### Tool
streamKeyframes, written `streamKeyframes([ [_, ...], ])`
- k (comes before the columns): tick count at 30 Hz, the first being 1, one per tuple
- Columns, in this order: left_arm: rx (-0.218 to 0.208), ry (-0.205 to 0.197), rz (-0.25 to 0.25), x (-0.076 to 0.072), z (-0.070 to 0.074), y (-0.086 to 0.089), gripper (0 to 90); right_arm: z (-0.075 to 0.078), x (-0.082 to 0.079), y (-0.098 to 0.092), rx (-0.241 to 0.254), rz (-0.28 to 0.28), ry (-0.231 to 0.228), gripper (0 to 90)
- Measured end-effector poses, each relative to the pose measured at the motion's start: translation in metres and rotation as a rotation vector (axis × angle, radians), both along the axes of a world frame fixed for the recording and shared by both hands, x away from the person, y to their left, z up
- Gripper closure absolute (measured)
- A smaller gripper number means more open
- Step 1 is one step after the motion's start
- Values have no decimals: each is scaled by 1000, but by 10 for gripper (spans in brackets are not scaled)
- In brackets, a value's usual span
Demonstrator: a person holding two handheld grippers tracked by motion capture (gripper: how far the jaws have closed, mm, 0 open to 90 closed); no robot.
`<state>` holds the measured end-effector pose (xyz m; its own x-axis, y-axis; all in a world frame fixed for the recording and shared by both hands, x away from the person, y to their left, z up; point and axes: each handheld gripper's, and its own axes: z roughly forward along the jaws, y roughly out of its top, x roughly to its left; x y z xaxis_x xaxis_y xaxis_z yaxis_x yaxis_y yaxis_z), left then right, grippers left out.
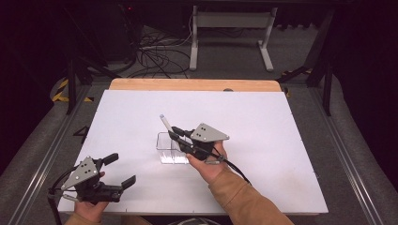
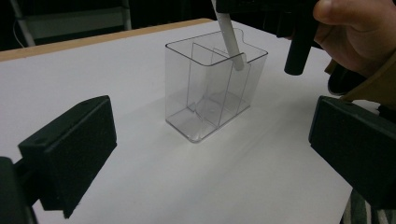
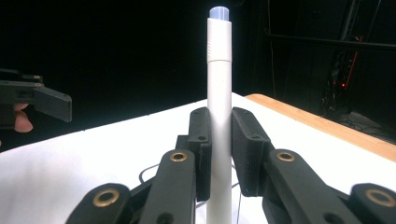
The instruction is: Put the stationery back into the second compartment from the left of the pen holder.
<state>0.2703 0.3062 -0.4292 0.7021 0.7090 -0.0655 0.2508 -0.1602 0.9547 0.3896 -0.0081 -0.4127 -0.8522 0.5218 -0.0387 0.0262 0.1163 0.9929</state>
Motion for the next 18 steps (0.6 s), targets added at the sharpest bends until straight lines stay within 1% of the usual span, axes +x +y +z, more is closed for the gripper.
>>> streamKeyframes([
  [2, 9, -8, -2, 1, 0, 0, 16, -2, 0, 0, -3, -2, 4, 790],
  [4, 4, -5, 0, 0, 0, 0, 16, -3, 0, 0, -3, -2, 8, 790],
  [11, 5, -6, 0, 0, 0, 0, 16, -9, 0, 2, -26, -3, 19, 790],
  [18, 2, -3, -1, 1, 0, 1, 16, -15, -1, -1, -24, -4, 37, 790],
])
